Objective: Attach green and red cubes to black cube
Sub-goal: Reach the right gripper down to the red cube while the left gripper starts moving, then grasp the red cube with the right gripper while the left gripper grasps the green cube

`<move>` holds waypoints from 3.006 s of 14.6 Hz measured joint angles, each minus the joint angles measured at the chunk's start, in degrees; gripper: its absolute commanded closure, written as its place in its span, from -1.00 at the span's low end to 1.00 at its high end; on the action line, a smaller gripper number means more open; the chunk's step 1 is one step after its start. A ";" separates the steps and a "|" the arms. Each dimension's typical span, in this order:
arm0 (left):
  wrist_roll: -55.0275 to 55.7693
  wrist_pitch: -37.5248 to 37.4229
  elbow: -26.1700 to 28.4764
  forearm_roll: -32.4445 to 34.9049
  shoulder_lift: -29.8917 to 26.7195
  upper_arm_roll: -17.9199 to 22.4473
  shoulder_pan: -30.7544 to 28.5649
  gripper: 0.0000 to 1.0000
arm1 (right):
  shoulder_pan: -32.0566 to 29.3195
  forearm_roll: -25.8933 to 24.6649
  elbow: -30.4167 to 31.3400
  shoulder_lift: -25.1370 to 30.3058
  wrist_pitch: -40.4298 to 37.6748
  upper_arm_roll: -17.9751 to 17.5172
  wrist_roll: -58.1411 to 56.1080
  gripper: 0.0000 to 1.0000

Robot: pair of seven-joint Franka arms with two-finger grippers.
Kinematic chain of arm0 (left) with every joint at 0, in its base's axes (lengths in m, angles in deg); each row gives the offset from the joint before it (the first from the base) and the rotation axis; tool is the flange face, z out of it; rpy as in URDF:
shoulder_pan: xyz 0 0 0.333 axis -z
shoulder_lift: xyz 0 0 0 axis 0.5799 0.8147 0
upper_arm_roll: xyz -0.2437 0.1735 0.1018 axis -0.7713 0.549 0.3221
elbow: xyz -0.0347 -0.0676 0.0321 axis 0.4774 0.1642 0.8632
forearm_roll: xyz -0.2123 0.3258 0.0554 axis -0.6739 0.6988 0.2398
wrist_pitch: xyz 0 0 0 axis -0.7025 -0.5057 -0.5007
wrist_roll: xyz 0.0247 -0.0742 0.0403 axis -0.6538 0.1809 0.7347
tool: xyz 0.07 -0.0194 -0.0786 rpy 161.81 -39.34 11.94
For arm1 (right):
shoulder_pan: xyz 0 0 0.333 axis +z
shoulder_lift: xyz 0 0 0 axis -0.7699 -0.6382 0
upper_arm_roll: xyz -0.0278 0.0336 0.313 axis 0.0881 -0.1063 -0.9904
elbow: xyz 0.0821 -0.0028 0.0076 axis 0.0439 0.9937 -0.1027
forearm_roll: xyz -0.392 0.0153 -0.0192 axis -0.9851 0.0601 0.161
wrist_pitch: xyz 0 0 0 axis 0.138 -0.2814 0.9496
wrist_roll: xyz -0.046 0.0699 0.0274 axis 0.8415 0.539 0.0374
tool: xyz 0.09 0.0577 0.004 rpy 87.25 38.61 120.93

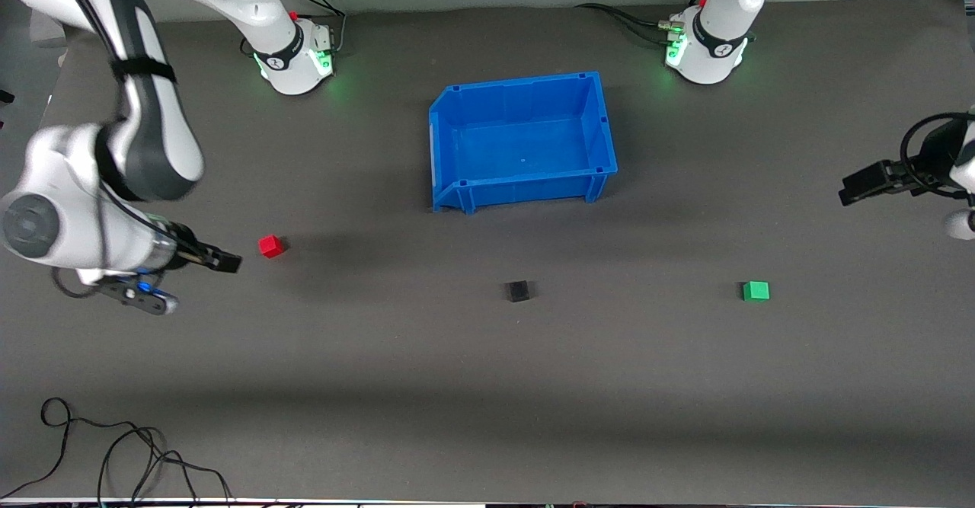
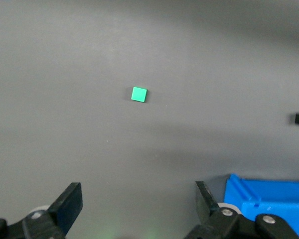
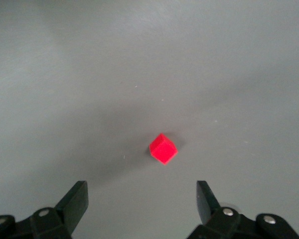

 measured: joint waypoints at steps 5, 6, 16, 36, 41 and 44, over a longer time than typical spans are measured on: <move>16.91 0.11 -0.04 -9.31 2.30 0.17 -5.37 -1.00 | -0.15 0.00 4.01 -5.42 3.69 0.08 6.42 -0.98; 19.77 0.11 -0.02 -11.67 3.10 0.22 -6.99 -1.00 | -0.38 0.00 3.93 -6.00 4.23 0.24 6.45 -0.85; 38.95 9.34 5.02 -22.71 15.55 0.04 -12.26 -1.00 | -1.55 3.25 13.35 -7.26 22.48 0.63 23.03 -0.74; 40.19 41.18 21.35 -34.43 28.48 -0.78 -12.26 -1.00 | -0.25 1.18 21.12 -4.64 24.32 2.60 27.78 -0.37; 36.33 43.35 23.86 -36.30 28.63 -0.85 -12.30 -0.07 | -0.20 1.18 21.12 -4.64 24.33 2.60 28.23 0.29; 35.38 43.40 24.04 -36.51 28.62 -0.82 -12.41 0.47 | -0.13 1.15 20.89 -4.24 23.70 2.62 28.28 0.37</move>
